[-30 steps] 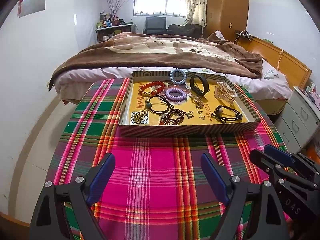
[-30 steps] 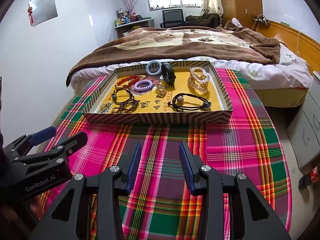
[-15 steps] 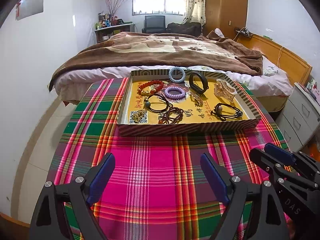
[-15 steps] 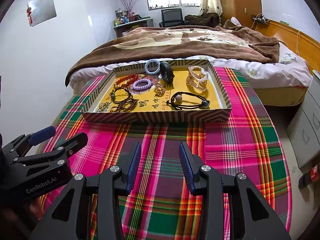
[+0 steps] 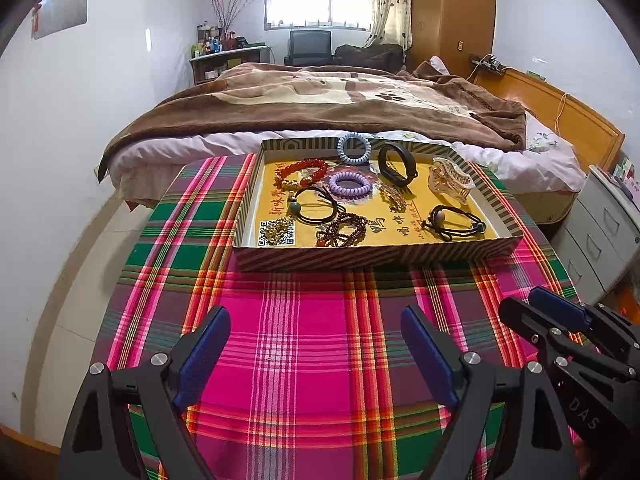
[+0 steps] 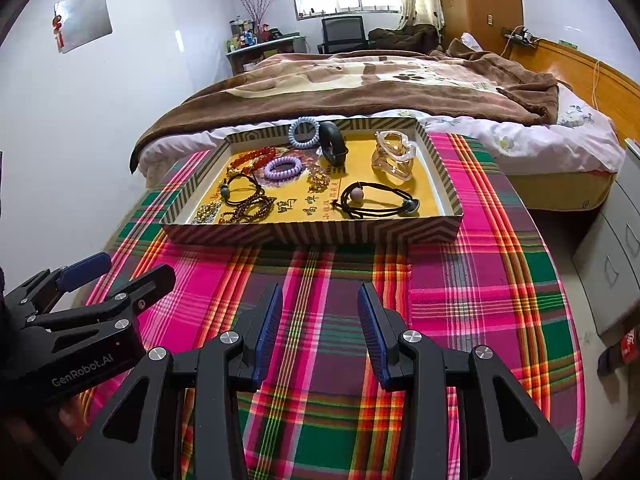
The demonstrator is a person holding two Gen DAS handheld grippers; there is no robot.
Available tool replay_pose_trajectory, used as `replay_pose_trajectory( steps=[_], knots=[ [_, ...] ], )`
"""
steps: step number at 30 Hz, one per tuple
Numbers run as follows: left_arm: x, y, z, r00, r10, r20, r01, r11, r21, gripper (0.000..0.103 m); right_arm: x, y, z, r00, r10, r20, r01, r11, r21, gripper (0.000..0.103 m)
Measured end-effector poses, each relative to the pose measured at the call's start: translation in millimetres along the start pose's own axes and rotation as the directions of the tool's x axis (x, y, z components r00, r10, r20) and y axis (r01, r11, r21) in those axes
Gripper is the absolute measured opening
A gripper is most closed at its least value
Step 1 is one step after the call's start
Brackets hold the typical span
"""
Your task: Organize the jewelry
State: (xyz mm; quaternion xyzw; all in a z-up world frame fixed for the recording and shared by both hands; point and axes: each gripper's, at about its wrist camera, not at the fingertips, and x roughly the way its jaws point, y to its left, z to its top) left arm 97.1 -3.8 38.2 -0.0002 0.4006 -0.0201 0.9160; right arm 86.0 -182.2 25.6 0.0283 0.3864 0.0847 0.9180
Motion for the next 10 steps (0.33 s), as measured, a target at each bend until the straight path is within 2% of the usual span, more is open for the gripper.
replay_pose_trajectory(
  steps=[10],
  knots=[
    [2.8, 0.1, -0.3, 1.000, 0.004, -0.005, -0.004, 1.000, -0.003, 0.087, 4.1, -4.2, -3.7, 1.000, -0.001, -0.005, 0.001, 1.000, 0.008, 0.040]
  ],
)
